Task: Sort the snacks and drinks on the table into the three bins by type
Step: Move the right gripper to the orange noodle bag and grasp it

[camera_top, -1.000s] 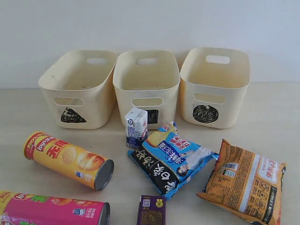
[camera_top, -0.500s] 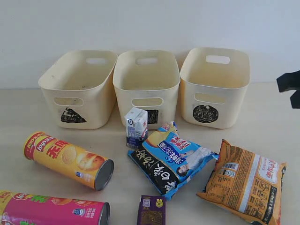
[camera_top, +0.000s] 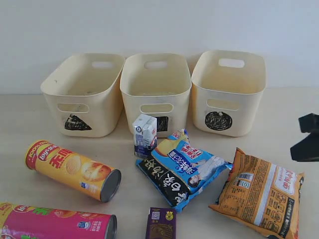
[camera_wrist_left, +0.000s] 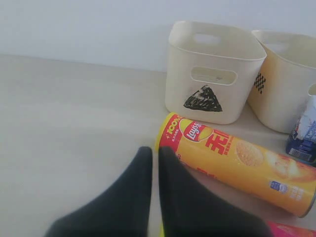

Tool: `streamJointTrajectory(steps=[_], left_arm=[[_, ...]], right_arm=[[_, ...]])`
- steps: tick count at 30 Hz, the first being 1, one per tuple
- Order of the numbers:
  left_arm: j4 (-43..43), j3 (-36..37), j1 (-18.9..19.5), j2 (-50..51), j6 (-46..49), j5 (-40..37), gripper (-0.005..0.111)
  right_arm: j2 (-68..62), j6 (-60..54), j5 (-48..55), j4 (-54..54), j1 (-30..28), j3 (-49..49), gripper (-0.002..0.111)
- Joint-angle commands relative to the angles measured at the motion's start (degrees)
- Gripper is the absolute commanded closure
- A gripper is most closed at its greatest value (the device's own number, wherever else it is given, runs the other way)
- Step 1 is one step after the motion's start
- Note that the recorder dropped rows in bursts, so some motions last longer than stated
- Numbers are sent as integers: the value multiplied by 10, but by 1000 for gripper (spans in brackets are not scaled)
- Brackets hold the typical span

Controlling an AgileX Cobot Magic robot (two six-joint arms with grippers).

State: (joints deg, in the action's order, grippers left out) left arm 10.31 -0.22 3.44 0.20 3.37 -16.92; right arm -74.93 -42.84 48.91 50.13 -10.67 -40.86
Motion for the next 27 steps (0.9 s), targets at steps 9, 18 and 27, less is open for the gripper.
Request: streamJointTrajectory(steps=[9, 18, 27], left_arm=[[3, 2, 1, -2, 1, 2, 103], [3, 2, 1, -2, 1, 2, 103], [3, 2, 1, -2, 1, 2, 103]], right_arm=[[-5, -87, -103, 198, -76, 152, 75], [-72, -107, -127, 202, -76, 161, 34], [-195, -264, -121, 354, -76, 161, 34]])
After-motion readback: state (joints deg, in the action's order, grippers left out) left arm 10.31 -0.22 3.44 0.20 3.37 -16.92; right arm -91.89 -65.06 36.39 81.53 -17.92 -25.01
